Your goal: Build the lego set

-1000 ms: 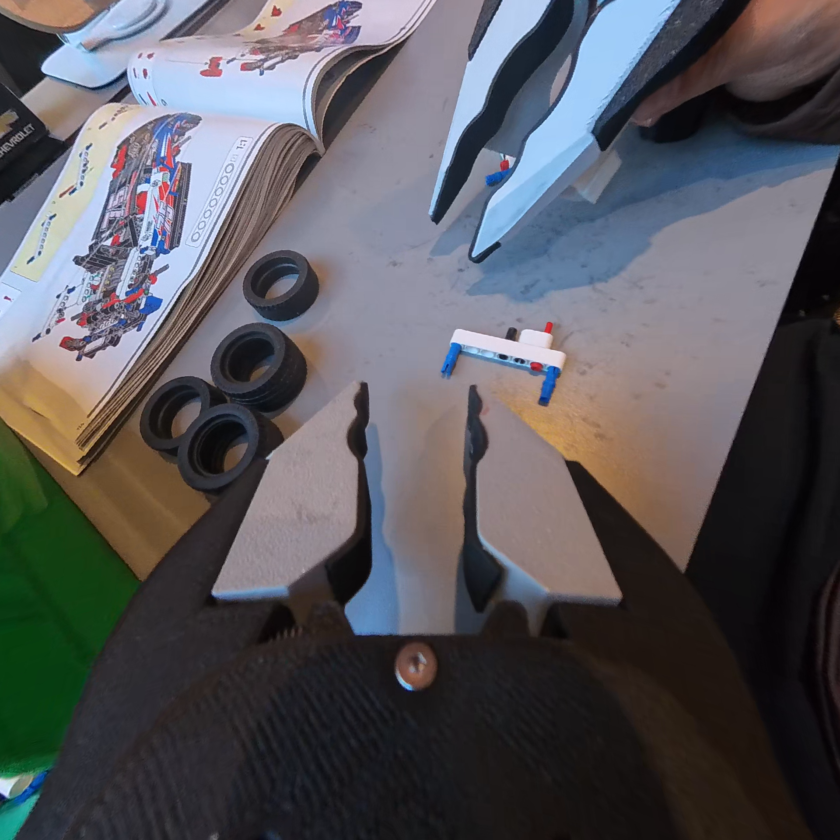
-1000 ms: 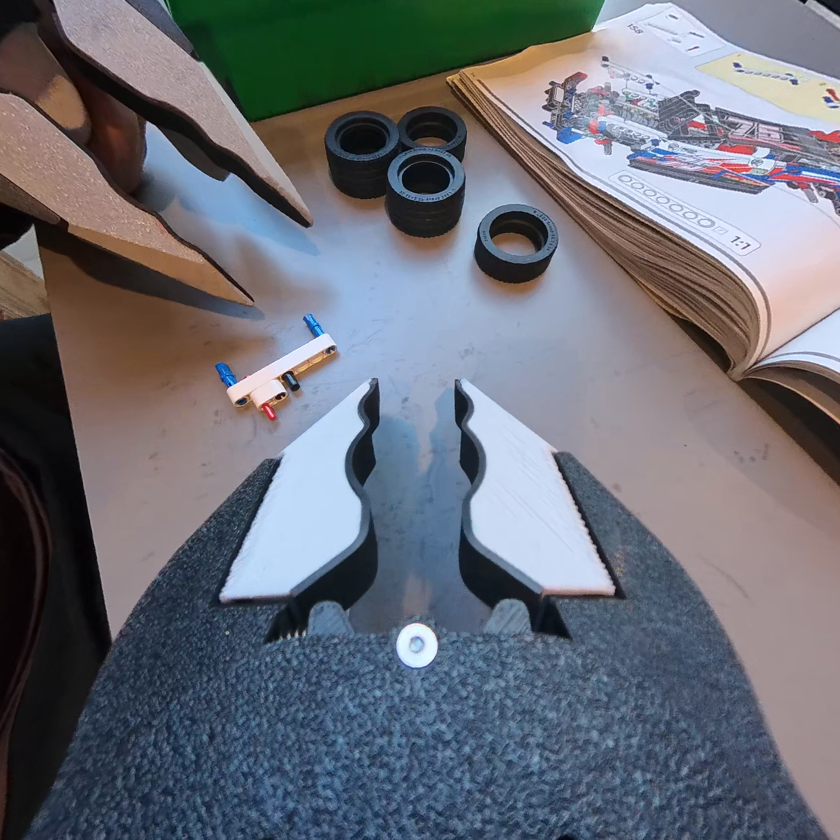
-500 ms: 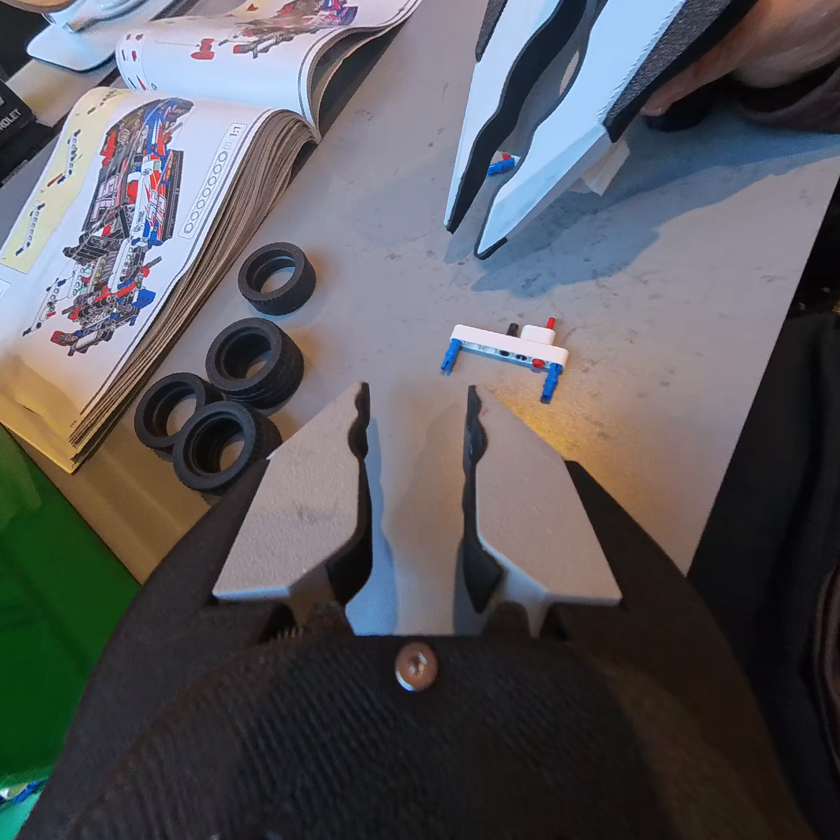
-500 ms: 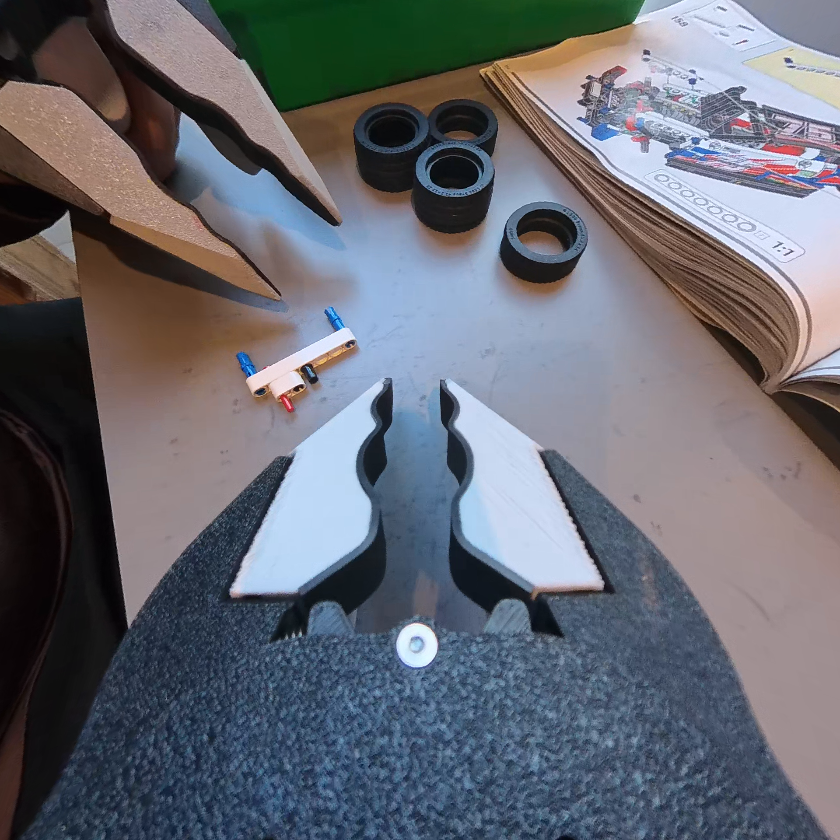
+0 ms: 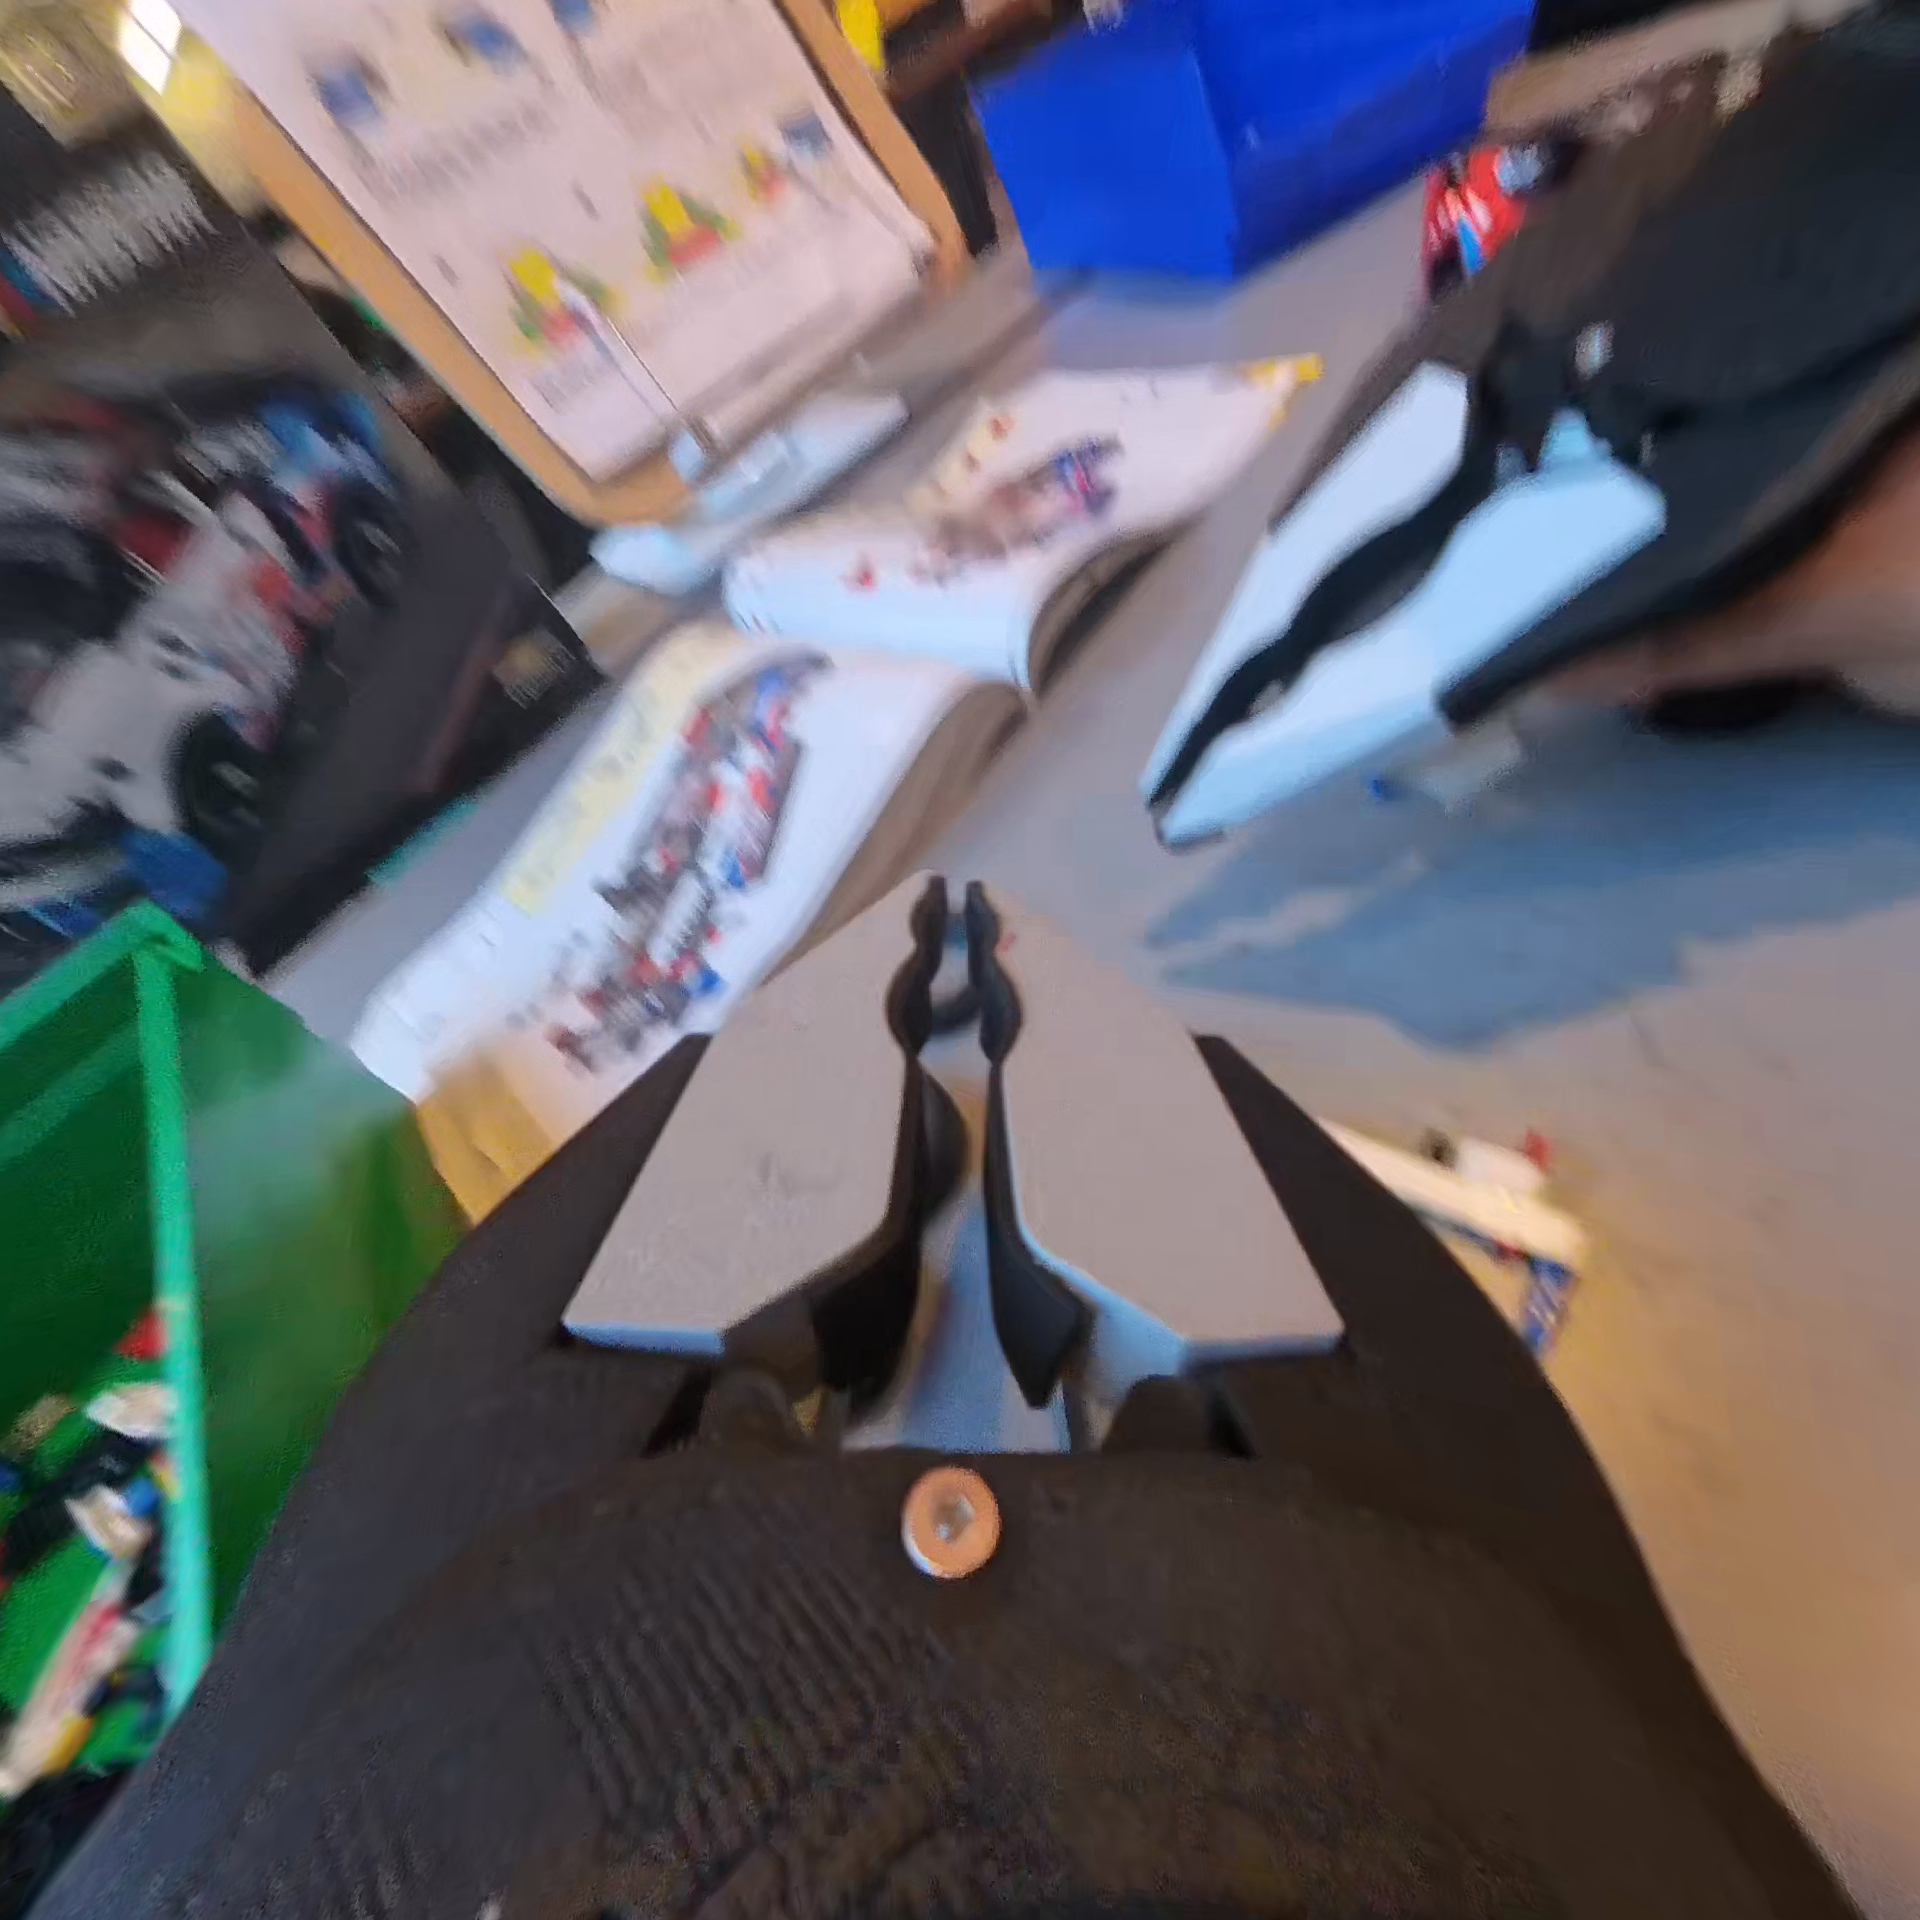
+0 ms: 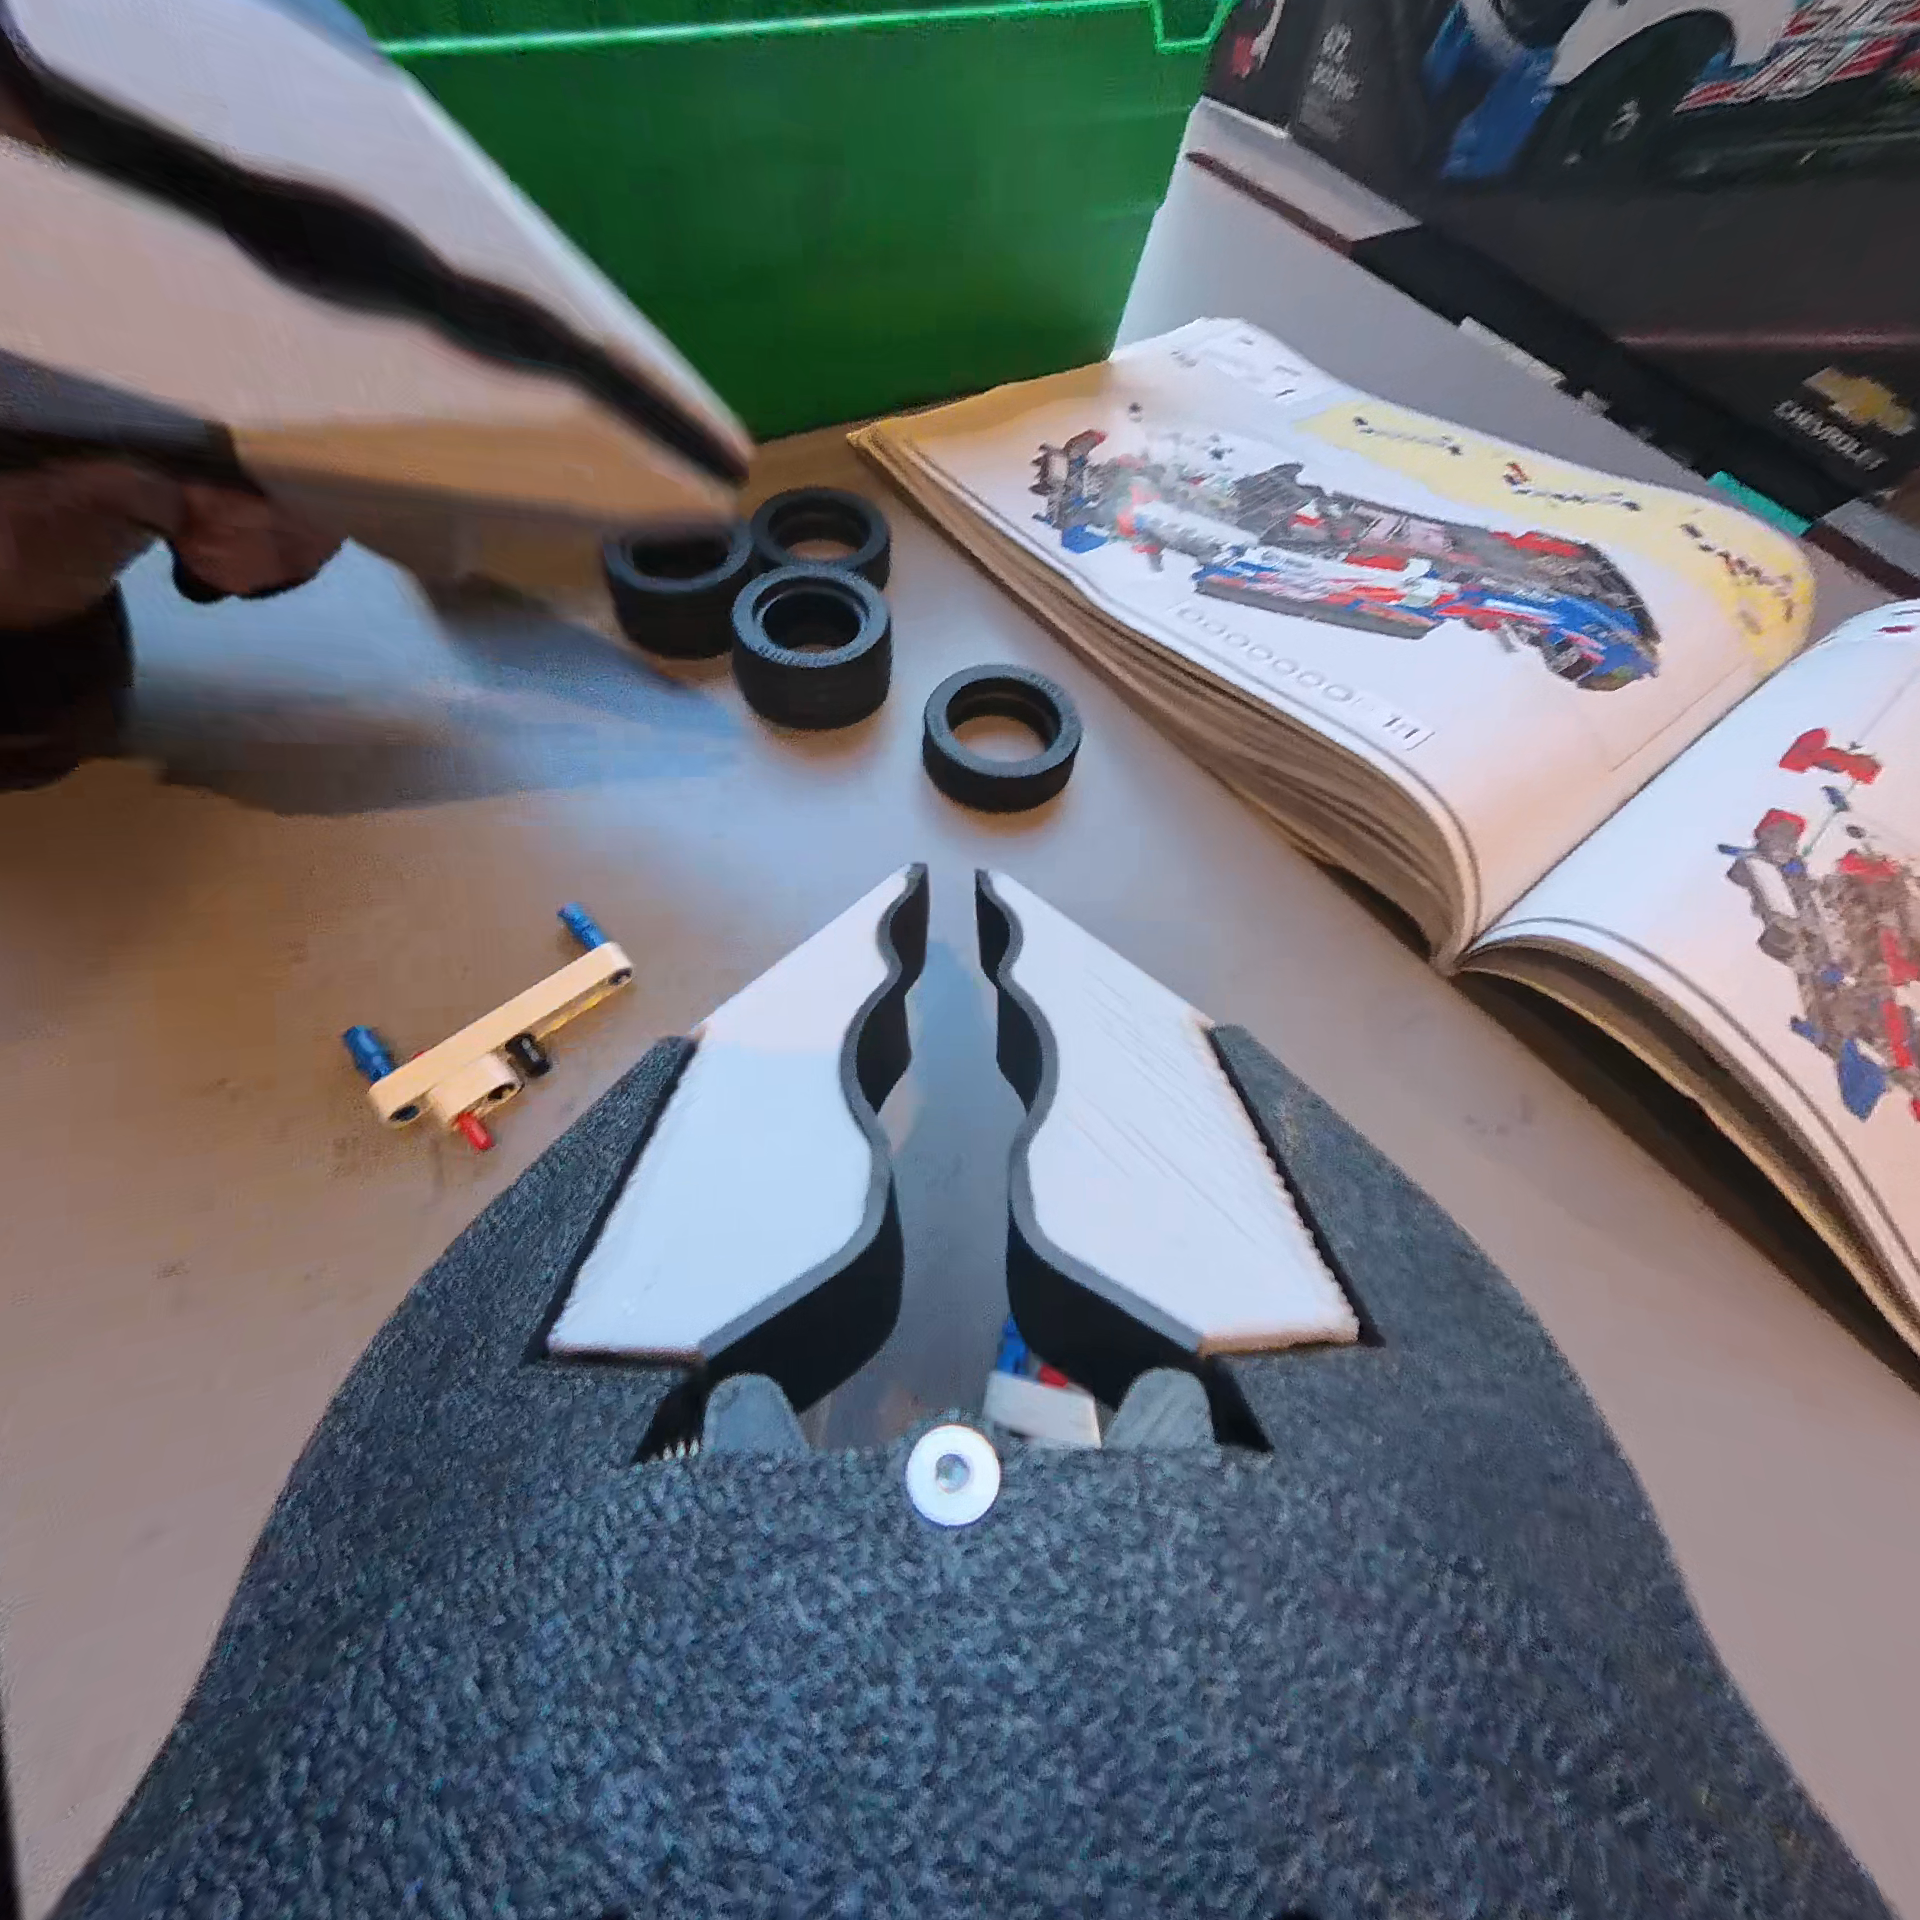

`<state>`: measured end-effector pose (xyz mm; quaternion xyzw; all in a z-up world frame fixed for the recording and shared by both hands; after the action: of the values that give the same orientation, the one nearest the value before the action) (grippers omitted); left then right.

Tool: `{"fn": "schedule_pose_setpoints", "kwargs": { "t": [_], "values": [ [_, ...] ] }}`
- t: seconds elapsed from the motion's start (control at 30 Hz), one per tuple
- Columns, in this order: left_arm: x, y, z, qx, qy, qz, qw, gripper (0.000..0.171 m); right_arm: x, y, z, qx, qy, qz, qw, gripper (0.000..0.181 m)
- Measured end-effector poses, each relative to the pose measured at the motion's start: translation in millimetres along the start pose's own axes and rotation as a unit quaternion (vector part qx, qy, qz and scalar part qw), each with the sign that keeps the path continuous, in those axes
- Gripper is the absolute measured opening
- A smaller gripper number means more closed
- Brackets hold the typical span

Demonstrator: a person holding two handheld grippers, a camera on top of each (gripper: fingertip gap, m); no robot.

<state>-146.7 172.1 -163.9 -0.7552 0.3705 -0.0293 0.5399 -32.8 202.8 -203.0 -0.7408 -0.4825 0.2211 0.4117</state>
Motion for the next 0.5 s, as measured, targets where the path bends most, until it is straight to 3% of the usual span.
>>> {"fn": "schedule_pose_setpoints", "kwargs": {
  "t": [0.1, 0.17, 0.33, 0.5],
  "values": [
    [-17, -38, 11, 0.072, -0.044, 0.006, 0.996, 0.000, 7, -6, 8, 0.003, 0.018, 0.000, 1.000, 0.008],
    [-25, -48, 28, 0.072, -0.037, -0.007, 0.997, 0.000, 11, -11, 13, 0.009, 0.029, -0.003, 1.000, 0.008],
    [-39, -44, 67, 0.055, -0.020, -0.051, 0.997, 0.000, 19, -18, 22, 0.017, 0.035, 0.005, 0.999, 0.008],
    [-39, -25, 78, 0.016, 0.013, -0.110, 0.994, 0.002, 21, -20, 24, 0.021, 0.013, 0.009, 1.000, 0.000]
  ]
}}
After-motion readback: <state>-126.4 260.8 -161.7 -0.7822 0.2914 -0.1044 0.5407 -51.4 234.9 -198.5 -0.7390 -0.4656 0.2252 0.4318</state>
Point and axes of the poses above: each gripper's, where its closed fingertips meet, z out along the fingers, y out of its underside, x = y × z across the jaws, the point moved 5 cm from there along -z, back along the fingers, and after that the axes turned 7 degrees about -x, right-handed, at the moved point
